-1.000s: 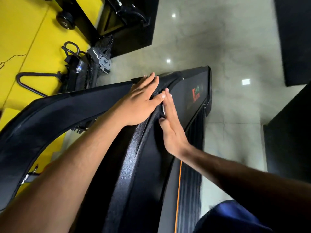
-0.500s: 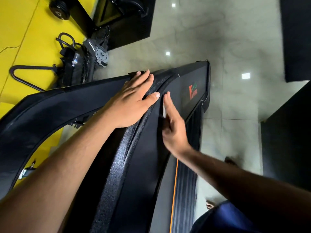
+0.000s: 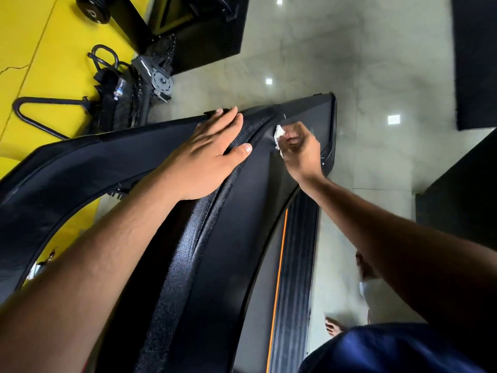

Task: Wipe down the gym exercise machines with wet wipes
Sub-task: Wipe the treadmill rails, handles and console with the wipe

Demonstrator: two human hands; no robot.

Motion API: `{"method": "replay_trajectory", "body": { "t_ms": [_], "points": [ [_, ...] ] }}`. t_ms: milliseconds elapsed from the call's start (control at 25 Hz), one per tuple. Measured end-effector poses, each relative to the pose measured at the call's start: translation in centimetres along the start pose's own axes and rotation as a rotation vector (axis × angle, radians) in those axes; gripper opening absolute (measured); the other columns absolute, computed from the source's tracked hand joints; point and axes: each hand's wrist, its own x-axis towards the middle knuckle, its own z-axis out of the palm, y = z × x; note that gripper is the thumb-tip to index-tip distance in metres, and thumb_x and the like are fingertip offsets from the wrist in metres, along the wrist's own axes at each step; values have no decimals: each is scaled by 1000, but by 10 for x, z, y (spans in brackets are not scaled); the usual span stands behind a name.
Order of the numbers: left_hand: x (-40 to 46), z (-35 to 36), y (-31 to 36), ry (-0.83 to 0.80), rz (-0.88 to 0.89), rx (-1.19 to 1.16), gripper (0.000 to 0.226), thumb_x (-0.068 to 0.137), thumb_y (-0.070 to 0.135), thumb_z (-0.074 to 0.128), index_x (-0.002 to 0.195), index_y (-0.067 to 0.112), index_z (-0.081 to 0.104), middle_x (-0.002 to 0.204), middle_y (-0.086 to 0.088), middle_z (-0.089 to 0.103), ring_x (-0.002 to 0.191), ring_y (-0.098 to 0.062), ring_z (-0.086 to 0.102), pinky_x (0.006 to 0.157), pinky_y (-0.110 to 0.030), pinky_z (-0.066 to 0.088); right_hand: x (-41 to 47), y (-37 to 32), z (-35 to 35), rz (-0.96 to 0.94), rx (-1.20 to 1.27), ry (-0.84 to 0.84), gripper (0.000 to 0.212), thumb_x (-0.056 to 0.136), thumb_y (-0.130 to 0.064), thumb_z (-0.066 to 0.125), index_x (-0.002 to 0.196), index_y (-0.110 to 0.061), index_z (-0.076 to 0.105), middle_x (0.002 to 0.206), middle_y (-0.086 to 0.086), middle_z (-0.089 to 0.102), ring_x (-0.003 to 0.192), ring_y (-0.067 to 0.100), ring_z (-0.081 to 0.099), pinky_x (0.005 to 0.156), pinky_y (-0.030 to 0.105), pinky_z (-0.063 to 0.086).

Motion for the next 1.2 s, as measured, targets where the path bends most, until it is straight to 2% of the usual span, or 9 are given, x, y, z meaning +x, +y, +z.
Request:
{"method": "replay_trajectory", "body": {
  "t_ms": [160, 240, 360, 440, 520, 640, 720, 1000, 1200],
  "points": [
    [0, 1, 2, -4, 3, 0, 66, 110, 46, 36, 167, 25, 9, 173, 16, -5, 156, 1, -10, 129, -32, -4, -96, 17, 0, -201, -15, -161, 12, 97, -13, 60, 102, -24, 60, 97, 2, 66, 85, 20, 67, 78, 33, 54],
    [1, 1, 1, 5, 5, -4, 66, 110, 45, 37, 167, 24, 10, 173, 15, -4, 156, 1, -10, 130, -33, -3, -68, 20, 6, -178, -4, -78, 15, 96, -14, 57, 103, -26, 61, 99, 3, 66, 86, 25, 66, 79, 38, 53],
    [1, 1, 0, 17, 7, 4, 66, 111, 44, 38, 167, 24, 11, 173, 15, -2, 157, 0, -8, 130, -32, -2, 23, 10, 11, -167, -203, 101, 23, 91, -1, 51, 108, -10, 63, 106, 8, 61, 97, 31, 60, 82, 25, 40],
    [2, 1, 0, 16, 10, 8, 65, 111, 43, 39, 167, 24, 11, 173, 15, -1, 157, 0, -7, 129, -29, -2, 47, 13, 8, -186, -241, 63, 27, 89, 2, 48, 109, -8, 63, 111, 9, 60, 98, 27, 60, 84, 29, 44],
    [2, 2, -2, 29, 12, 9, 65, 110, 43, 39, 166, 24, 13, 173, 15, 0, 157, 0, -6, 126, -24, -2, 22, 45, 2, -245, -215, 7, 21, 90, 2, 53, 102, -11, 64, 105, 9, 62, 94, 24, 61, 85, 38, 50],
    [5, 2, -3, 37, 13, 6, 64, 110, 42, 40, 166, 24, 14, 173, 15, 1, 157, -1, -5, 123, -20, -2, -68, 109, 0, -106, -46, -105, 29, 95, 1, 60, 100, -27, 66, 99, 6, 65, 96, 24, 65, 86, 55, 52],
    [5, 4, -4, 38, 14, 2, 64, 111, 41, 41, 166, 24, 14, 173, 16, 1, 157, -1, -5, 122, -19, -2, -106, 123, 0, -54, -28, -98, 22, 99, -4, 61, 102, -24, 69, 99, 4, 67, 96, 19, 67, 85, 54, 53],
    [4, 4, -4, 59, -10, -111, 56, 112, 41, 35, 165, 24, 23, 172, 17, 11, 156, 3, 2, 123, -18, 0, 43, 20, 10, 113, -66, 197, 20, 93, -35, 68, 83, -18, 71, 81, 1, 74, 76, 17, 68, 71, 35, 55],
    [2, 2, -5, 82, -55, -242, 51, 113, 44, 29, 162, 29, 32, 168, 23, 20, 154, 9, 9, 126, -20, 3, -8, -20, 21, 177, 224, 121, 6, 91, -19, 71, 85, -21, 71, 82, -4, 75, 76, 8, 70, 82, 38, 60]
  ]
}}
